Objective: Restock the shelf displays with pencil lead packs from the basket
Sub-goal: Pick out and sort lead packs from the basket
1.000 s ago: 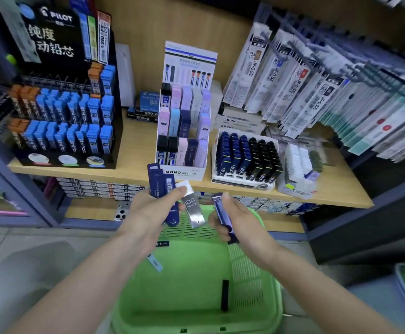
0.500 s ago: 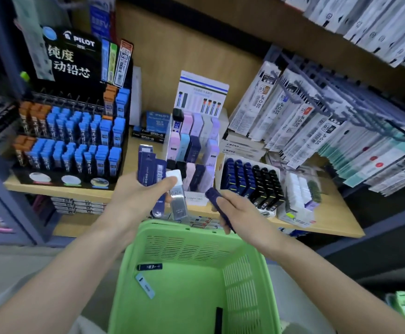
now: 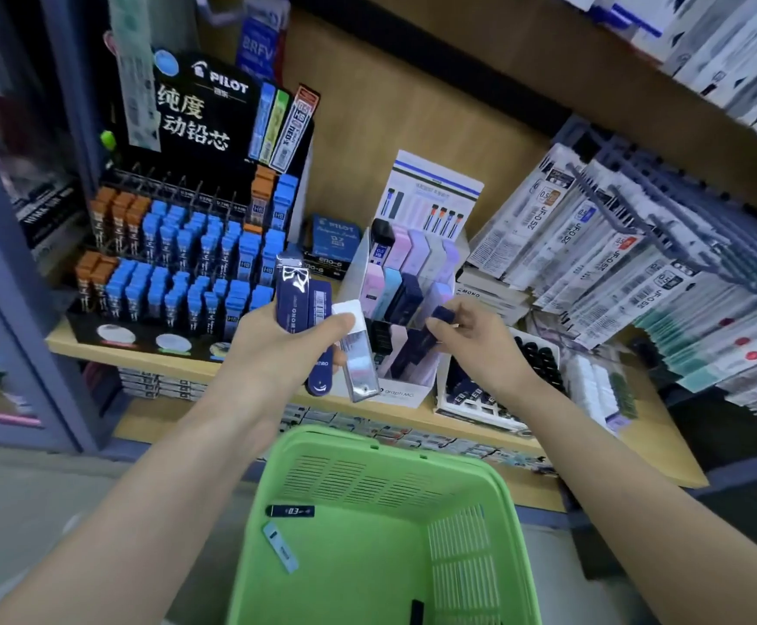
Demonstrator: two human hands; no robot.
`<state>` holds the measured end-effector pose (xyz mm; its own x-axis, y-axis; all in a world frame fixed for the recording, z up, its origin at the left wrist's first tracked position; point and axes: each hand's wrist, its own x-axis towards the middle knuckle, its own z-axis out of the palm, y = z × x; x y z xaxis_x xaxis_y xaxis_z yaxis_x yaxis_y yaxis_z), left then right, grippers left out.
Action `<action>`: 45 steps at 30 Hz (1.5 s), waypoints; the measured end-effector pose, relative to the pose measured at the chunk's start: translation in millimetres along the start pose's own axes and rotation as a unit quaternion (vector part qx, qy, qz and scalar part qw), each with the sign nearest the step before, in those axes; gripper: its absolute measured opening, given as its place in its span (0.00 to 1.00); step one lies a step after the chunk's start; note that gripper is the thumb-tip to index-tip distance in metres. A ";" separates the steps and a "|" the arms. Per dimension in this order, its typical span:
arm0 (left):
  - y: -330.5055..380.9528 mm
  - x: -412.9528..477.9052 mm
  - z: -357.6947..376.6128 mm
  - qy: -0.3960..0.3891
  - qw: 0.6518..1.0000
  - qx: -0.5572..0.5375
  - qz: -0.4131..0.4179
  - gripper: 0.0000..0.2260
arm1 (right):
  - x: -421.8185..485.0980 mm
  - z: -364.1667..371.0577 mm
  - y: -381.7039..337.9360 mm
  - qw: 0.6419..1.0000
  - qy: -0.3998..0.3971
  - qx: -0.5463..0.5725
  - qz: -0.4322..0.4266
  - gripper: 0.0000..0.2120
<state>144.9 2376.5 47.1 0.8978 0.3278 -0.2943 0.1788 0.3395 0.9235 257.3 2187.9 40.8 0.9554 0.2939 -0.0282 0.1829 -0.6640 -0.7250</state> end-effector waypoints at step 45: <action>-28.3 -4.9 46.9 -0.097 0.991 0.095 0.000 0.04 | -70.7 -4.8 -11.2 0.987 -0.096 0.107 -0.071 0.17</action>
<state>154.3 2323.9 33.9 0.9549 0.1455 -0.2590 0.2353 0.1617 0.9584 188.8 2171.3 54.2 0.8590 0.5111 -0.0312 0.2382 -0.4528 -0.8592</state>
